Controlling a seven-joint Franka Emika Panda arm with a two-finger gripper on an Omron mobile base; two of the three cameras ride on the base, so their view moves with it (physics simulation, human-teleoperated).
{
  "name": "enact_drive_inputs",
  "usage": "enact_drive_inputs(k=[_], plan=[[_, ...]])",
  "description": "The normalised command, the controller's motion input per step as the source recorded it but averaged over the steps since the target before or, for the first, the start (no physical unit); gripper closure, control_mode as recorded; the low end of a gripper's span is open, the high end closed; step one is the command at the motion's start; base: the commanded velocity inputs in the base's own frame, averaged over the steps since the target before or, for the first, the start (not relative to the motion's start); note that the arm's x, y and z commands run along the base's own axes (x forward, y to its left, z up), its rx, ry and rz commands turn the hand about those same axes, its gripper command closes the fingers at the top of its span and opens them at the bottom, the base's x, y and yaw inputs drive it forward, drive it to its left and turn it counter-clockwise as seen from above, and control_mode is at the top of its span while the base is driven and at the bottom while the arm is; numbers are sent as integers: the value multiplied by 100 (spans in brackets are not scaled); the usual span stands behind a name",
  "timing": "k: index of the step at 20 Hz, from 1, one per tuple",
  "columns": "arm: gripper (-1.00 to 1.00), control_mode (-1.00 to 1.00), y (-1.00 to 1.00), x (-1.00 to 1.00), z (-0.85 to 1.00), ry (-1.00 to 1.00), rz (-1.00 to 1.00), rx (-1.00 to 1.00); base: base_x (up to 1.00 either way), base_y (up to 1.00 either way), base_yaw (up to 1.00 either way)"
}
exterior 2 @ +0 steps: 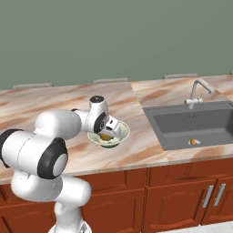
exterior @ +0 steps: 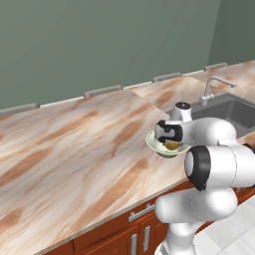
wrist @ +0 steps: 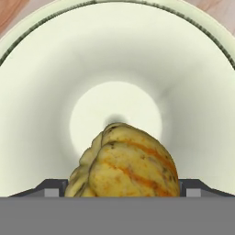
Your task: Pick the squashs from the cabinet and place them in one bowl. Pick the carrot from the sink and place it in the other bowl.
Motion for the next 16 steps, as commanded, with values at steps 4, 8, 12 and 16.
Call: enact_drive_inputs(k=[4, 8, 12, 16], plan=[[100, -100, 0, 8, -10, 0, 0, 0, 0, 0, 0], [100, -100, 0, 8, -9, -1, 0, 0, 0, 0, 0], [100, -100, 0, 7, -9, -1, 0, 0, 0, 0, 0], [100, -100, 0, 5, -8, 0, 0, 0, 0, 0, 0]])
